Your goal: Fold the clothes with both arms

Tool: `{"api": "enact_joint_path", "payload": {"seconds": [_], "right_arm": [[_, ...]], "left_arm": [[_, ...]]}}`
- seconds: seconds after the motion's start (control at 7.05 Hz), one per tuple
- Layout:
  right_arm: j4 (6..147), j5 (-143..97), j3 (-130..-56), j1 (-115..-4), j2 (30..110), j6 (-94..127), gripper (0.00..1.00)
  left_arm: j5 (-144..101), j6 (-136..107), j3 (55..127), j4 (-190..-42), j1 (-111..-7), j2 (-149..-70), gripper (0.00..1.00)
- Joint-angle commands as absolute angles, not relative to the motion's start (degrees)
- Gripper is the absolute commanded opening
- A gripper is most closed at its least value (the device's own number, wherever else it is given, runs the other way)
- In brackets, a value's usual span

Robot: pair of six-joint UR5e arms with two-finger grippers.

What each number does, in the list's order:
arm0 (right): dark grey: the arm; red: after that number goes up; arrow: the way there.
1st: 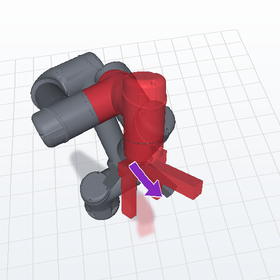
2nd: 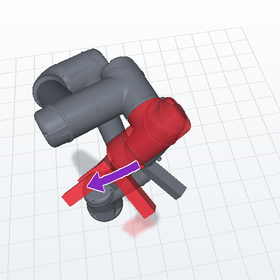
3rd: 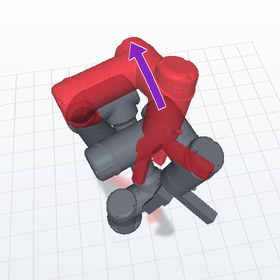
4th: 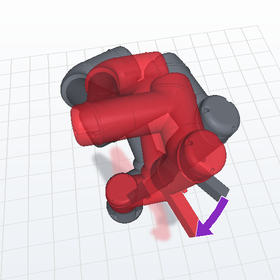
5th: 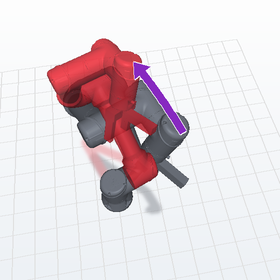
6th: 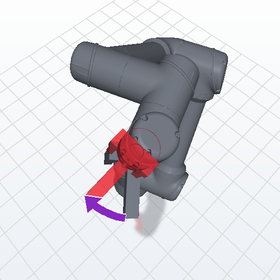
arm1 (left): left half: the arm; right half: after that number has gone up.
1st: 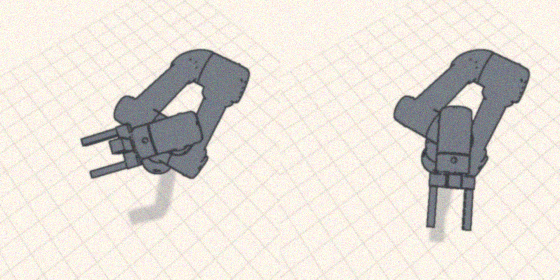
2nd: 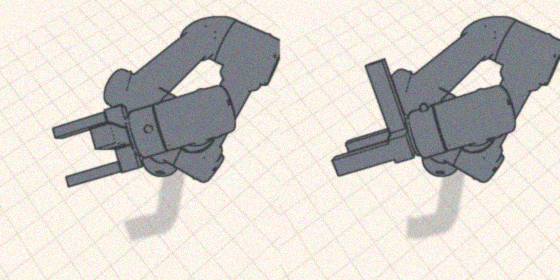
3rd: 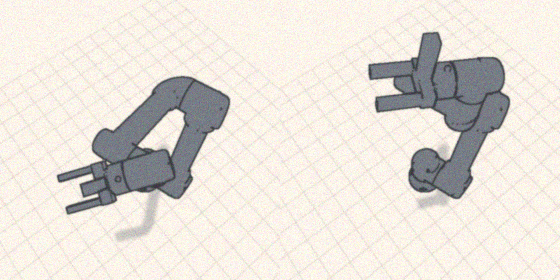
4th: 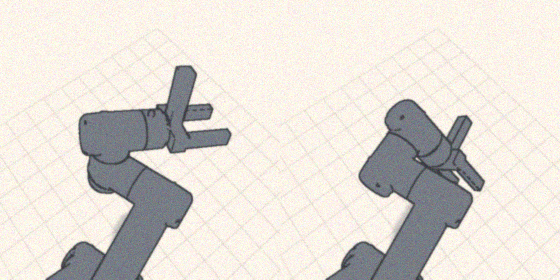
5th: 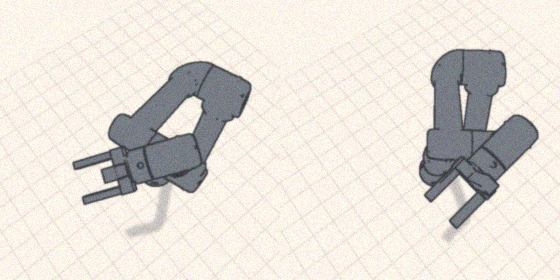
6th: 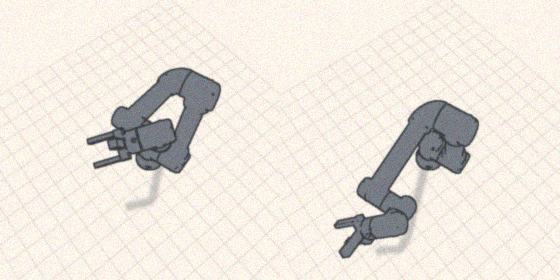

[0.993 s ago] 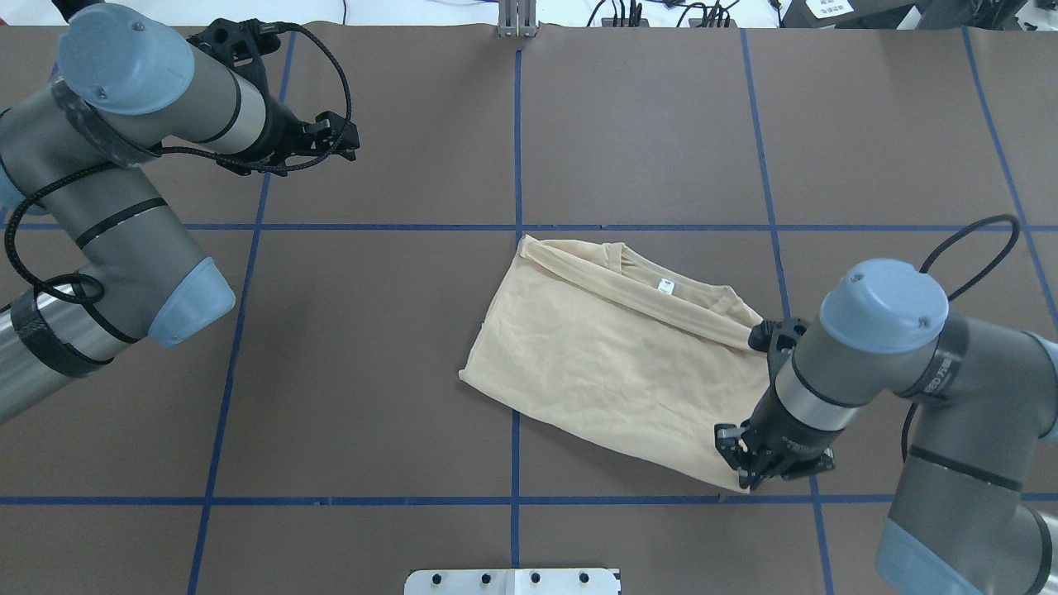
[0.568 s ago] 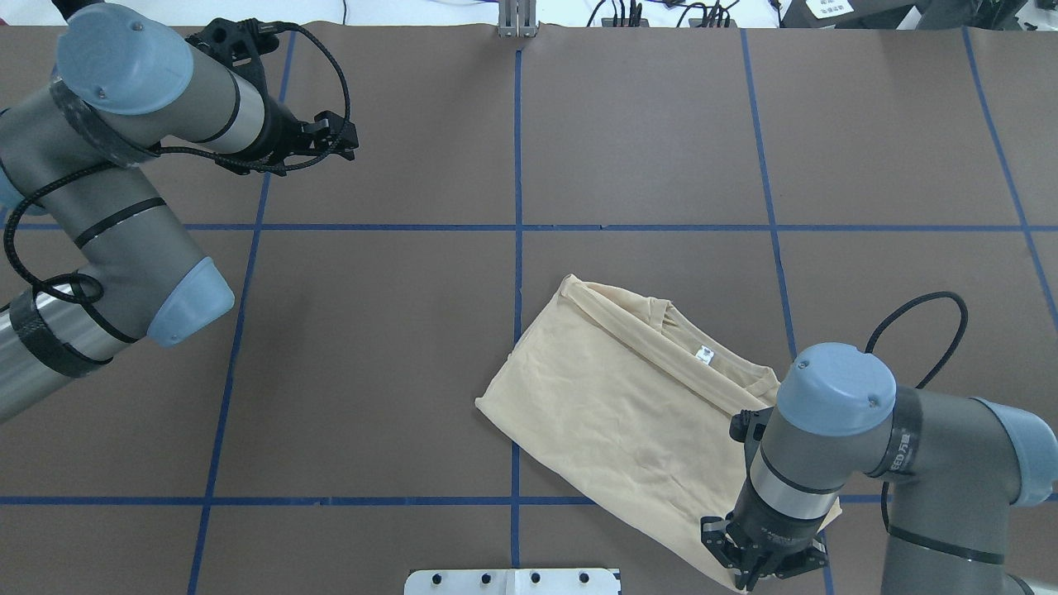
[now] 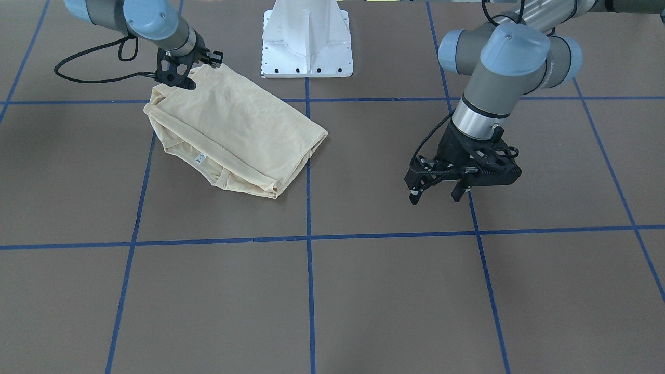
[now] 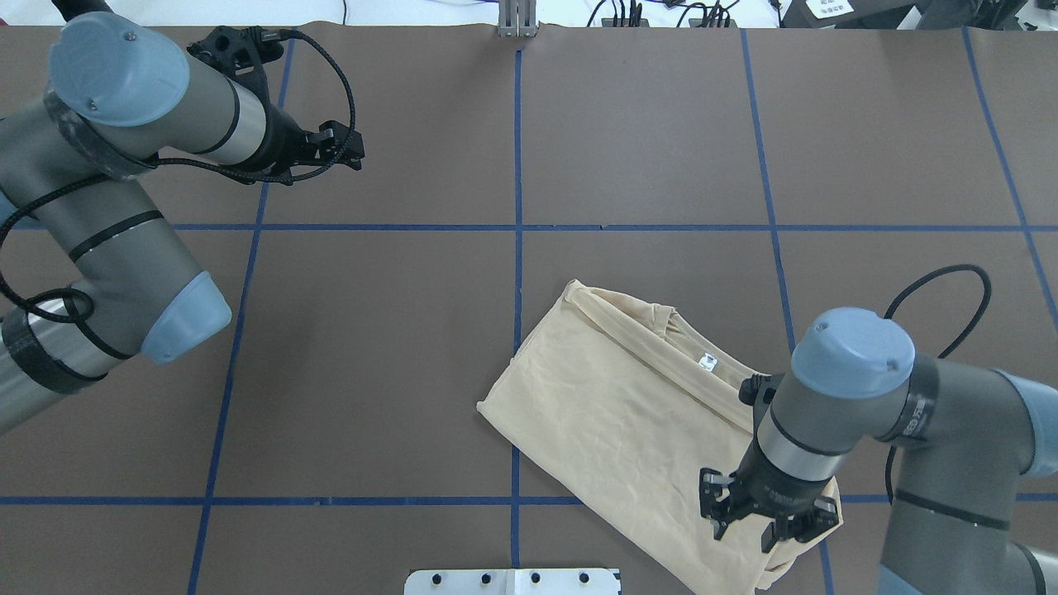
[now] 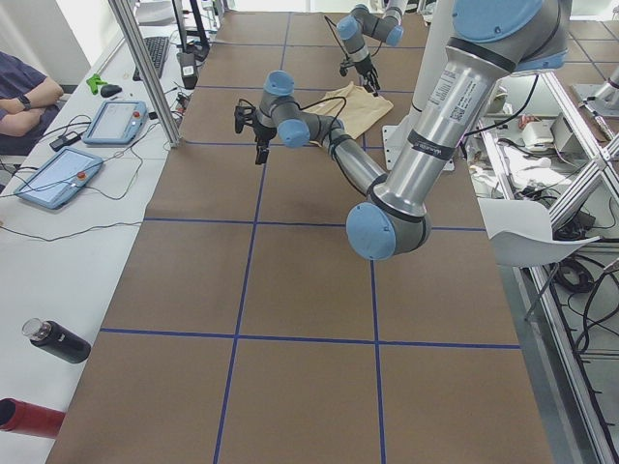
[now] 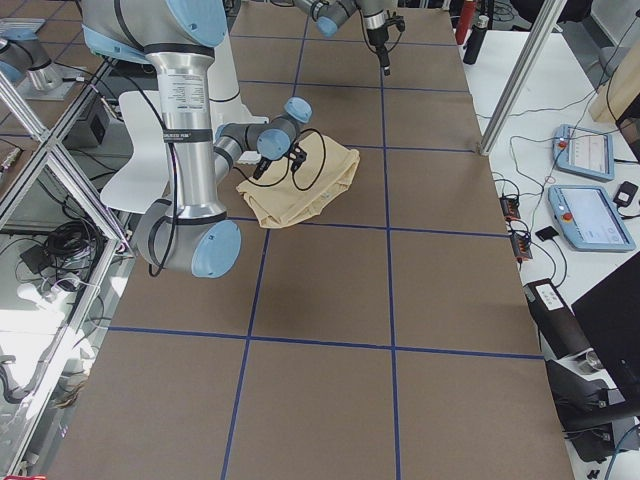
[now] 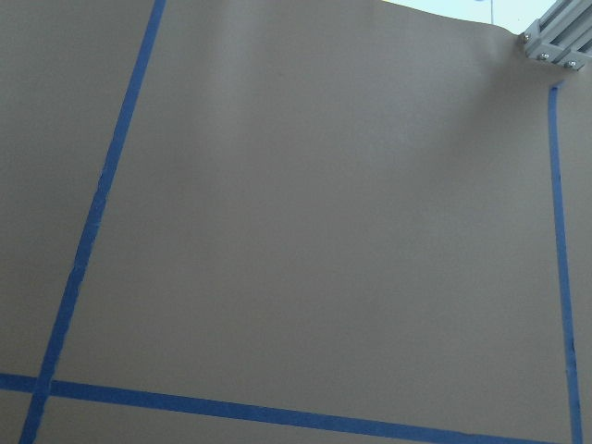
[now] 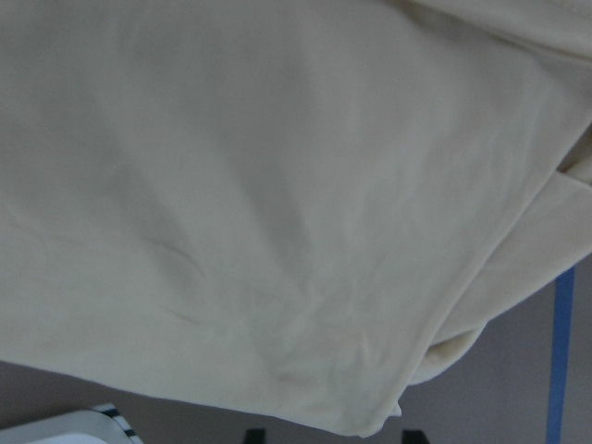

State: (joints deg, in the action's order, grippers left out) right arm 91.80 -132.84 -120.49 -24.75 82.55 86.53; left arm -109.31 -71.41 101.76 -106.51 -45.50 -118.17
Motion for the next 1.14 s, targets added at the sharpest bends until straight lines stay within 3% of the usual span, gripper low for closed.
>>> {"api": "enact_joint_path", "payload": {"seconds": [0.0, 0.57, 0.99], "right_arm": [[91.7, -132.4, -120.2, -36.7, 77.4, 84.1, 1.00], [91.7, -118.7, -117.7, -41.2, 68.3, 81.2, 1.00], [91.7, -119.0, -117.8, -41.7, 68.1, 78.8, 1.00]], "left_arm": [[-109.6, -81.8, 108.3, -104.9, -36.0, -116.7, 1.00], [-106.9, -101.1, 107.3, -105.7, -20.4, -118.9, 0.99], [-105.6, -101.0, 96.4, -112.5, -20.2, -122.5, 0.99]]}}
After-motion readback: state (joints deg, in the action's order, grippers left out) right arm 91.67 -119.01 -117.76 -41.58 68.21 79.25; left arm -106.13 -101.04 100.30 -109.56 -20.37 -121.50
